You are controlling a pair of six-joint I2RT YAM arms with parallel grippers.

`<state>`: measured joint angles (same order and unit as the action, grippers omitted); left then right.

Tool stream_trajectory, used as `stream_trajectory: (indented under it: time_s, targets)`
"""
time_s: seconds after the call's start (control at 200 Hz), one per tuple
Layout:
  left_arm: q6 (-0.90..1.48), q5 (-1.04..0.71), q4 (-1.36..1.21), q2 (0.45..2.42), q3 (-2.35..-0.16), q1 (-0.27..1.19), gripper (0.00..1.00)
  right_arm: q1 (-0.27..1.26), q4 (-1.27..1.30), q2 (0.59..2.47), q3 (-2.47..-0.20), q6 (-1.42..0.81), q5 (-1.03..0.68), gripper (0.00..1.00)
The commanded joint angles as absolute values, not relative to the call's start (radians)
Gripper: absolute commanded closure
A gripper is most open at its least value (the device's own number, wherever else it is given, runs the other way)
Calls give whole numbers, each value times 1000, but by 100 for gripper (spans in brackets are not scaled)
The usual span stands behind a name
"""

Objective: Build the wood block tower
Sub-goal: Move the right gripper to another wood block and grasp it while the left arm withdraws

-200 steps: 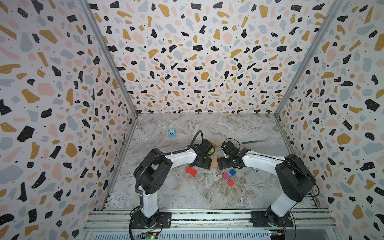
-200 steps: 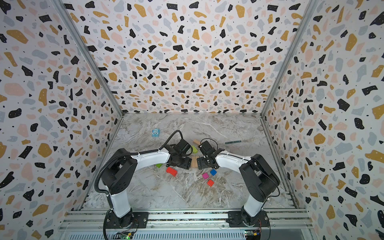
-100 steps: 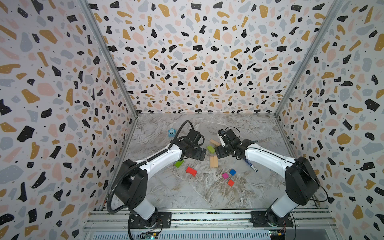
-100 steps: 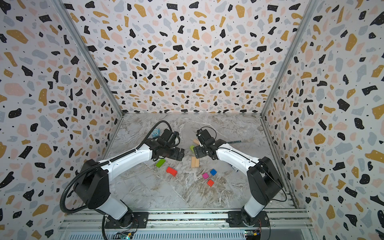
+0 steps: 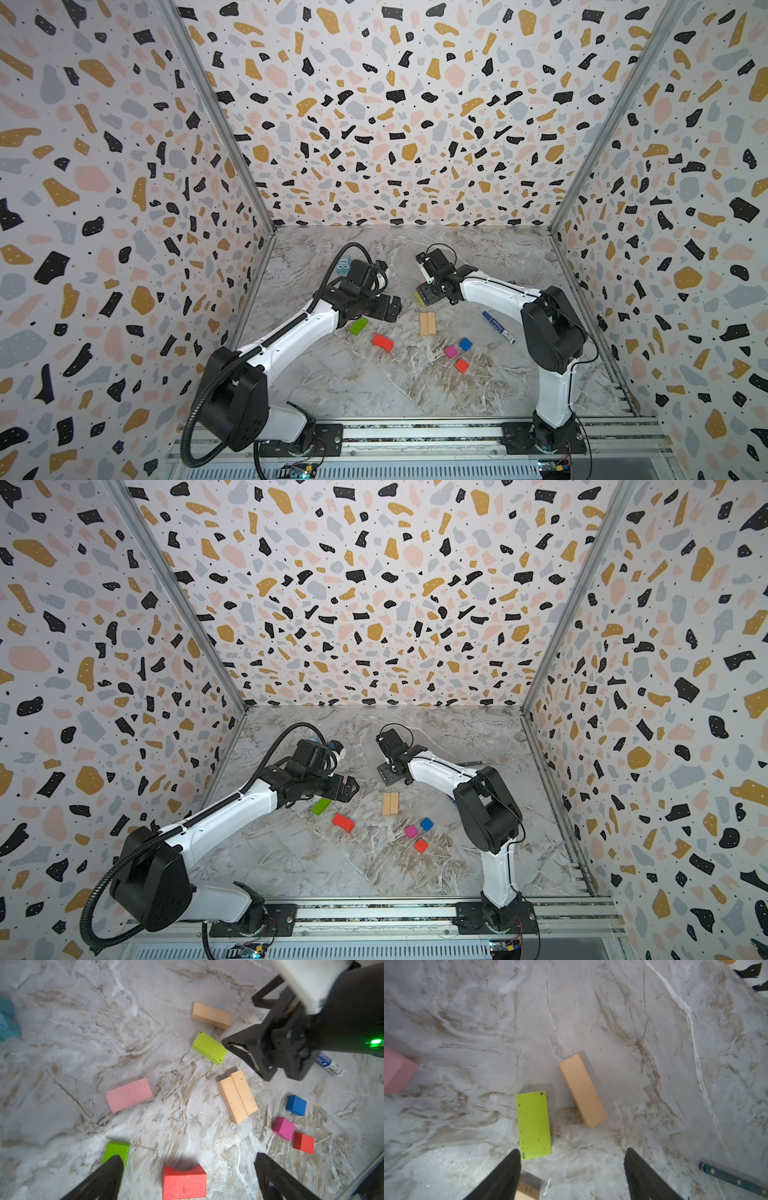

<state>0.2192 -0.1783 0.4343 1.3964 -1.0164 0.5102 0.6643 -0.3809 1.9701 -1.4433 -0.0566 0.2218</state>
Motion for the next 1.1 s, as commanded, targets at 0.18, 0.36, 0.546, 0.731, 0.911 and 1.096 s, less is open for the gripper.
stream_trajectory:
  time_s: [0.18,0.36,0.546,0.731,0.911,1.096]
  targets:
    - [201,-257,388,1364,-974,486,0,607,-315,2006,-1498,2,216,23]
    - [207,-264,382,1369,-968,477,0,584,-302,2041,-1519,39,129,28]
    - [207,-267,388,1384,-971,472,0,558,-265,2068,-1522,42,40,31]
    - [206,-274,397,1398,-971,468,0,552,-262,2104,-1544,49,16,34]
    - [207,-286,393,1395,-969,466,1,551,-261,2124,-1557,61,21,36]
    - [207,-288,391,1393,-968,465,1,550,-267,2138,-1565,61,23,39]
